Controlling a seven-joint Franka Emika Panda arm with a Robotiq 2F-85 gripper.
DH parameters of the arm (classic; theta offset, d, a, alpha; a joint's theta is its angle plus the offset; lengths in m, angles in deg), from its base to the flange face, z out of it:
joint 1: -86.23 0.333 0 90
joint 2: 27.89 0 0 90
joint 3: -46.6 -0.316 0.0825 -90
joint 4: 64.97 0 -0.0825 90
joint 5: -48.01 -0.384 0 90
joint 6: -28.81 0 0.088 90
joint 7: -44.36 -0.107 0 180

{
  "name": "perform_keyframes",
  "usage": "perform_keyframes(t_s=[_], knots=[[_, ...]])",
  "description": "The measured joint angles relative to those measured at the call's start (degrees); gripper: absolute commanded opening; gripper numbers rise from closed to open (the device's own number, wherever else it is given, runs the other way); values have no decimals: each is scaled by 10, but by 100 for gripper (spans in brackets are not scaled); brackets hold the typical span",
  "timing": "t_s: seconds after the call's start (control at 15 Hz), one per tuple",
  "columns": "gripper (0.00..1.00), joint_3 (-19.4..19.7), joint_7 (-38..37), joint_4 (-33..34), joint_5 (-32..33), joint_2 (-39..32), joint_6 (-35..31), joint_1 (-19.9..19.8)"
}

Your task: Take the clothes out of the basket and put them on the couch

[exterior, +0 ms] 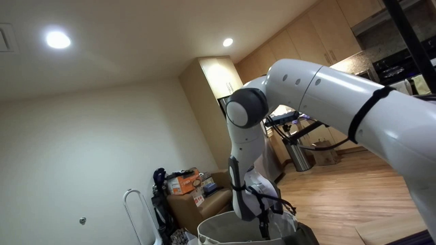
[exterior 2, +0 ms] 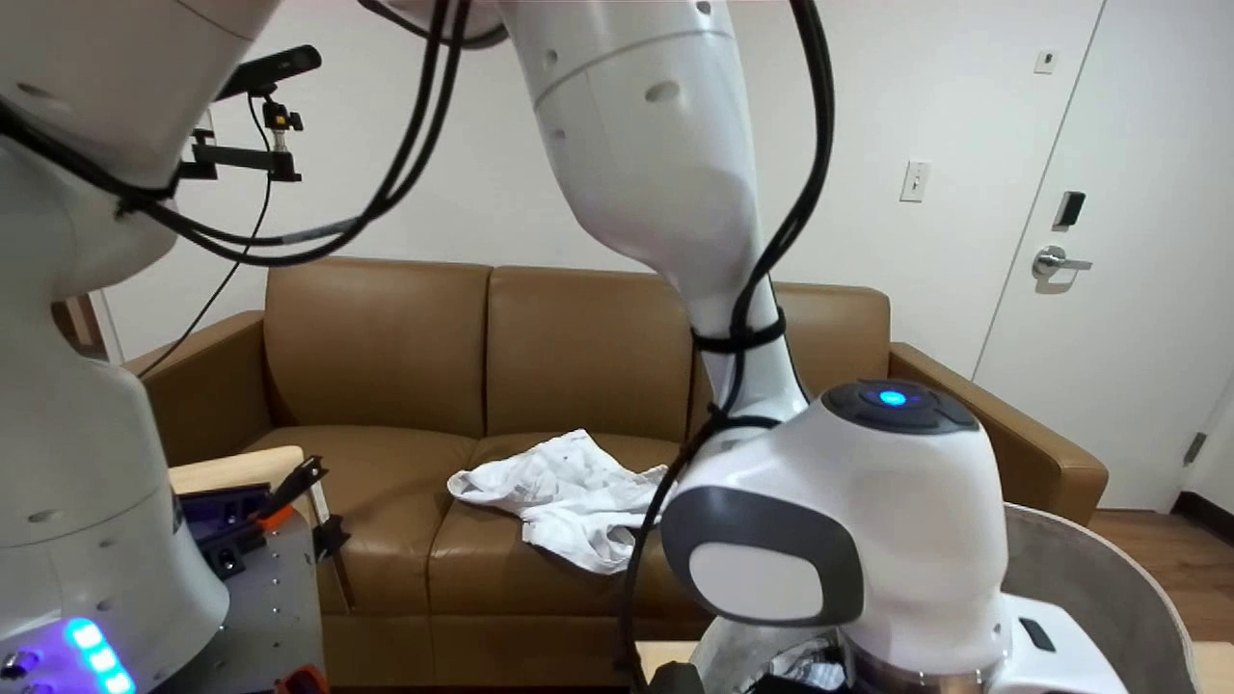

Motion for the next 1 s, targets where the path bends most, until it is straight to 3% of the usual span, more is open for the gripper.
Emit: perform_keyframes(t_s=[0.2, 0.6, 0.67, 1.0], knots=[[100, 2, -64, 37, 88, -45, -1, -22], [100, 2, -78, 46, 107, -50, -1, -25], [100, -11, -91, 46, 127, -49, -1, -35], [100, -158, -98, 61, 201, -61, -58, -127]])
